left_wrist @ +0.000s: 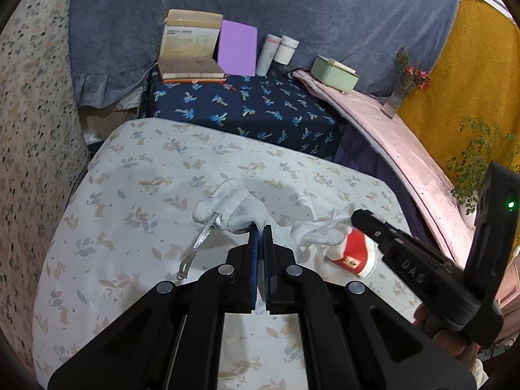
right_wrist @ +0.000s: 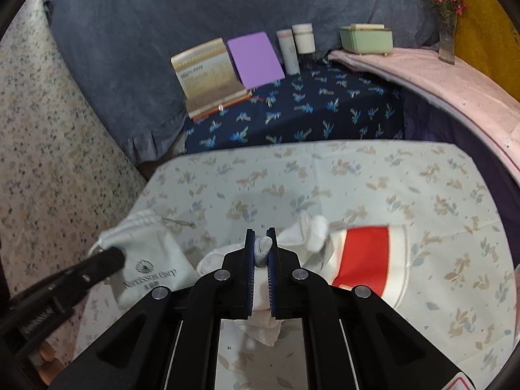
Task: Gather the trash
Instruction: 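Carry the pouch and sock over the bin and open both tools, then withdraw both open tools from the bin back over the table, then grasp the white tissue with the left tool while the right tool grasps the red-and-white cup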
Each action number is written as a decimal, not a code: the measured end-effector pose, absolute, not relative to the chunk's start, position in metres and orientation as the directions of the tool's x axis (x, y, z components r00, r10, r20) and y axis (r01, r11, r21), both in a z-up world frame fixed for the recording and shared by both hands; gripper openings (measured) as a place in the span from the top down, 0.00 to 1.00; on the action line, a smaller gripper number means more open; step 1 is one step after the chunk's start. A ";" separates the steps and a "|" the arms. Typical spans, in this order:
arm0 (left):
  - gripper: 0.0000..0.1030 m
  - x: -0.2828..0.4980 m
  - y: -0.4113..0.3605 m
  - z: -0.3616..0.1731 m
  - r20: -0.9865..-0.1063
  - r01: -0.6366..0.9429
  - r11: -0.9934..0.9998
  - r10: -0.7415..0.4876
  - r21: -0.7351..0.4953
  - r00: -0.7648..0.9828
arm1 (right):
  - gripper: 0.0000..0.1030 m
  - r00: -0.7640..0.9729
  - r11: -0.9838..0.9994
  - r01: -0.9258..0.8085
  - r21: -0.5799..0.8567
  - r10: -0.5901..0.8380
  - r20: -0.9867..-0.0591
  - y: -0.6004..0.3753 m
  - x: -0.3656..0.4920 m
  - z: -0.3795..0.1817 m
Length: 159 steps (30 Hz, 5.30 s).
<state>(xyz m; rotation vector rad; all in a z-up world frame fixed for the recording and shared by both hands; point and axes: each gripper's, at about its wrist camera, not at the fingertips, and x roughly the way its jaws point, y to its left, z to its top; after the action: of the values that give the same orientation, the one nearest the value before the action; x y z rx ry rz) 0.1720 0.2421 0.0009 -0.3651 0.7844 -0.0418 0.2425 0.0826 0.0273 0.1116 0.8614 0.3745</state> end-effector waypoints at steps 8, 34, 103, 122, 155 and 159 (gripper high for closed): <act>0.98 0.172 0.193 0.043 -0.626 0.008 0.948 -0.216 -0.318 0.749 | 0.94 0.707 0.946 -0.221 0.237 0.323 -0.629 0.027 0.228 0.086; 0.97 0.146 -0.128 0.086 -0.590 0.556 0.792 -0.582 -0.254 0.559 | 0.94 0.836 0.904 0.286 0.317 -0.074 -0.544 -0.299 0.116 0.117; 0.23 0.169 -0.023 0.035 -0.655 0.242 0.930 -0.367 -0.276 0.660 | 0.20 0.808 0.959 0.215 0.186 -0.068 -0.585 -0.207 0.118 0.097; 0.21 0.184 0.110 -0.030 -0.759 -0.007 0.981 -0.146 -0.194 0.635 | 0.18 0.742 0.990 0.045 0.134 0.057 -0.668 -0.077 0.161 0.054; 0.91 0.224 0.192 -0.088 -0.799 -0.018 0.952 -0.246 -0.306 0.549 | 0.18 0.610 0.998 -0.021 0.063 0.063 -0.790 0.032 0.237 -0.025; 0.91 0.225 0.202 -0.085 -0.794 -0.034 0.955 -0.226 -0.296 0.564 | 0.18 0.599 0.998 -0.015 0.061 0.057 -0.799 0.040 0.248 -0.034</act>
<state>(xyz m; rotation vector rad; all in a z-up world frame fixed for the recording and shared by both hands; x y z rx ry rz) 0.2245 0.2018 -0.0848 -0.2927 0.9683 -0.1147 0.2480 0.0402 -0.0336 0.0495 0.9278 0.0419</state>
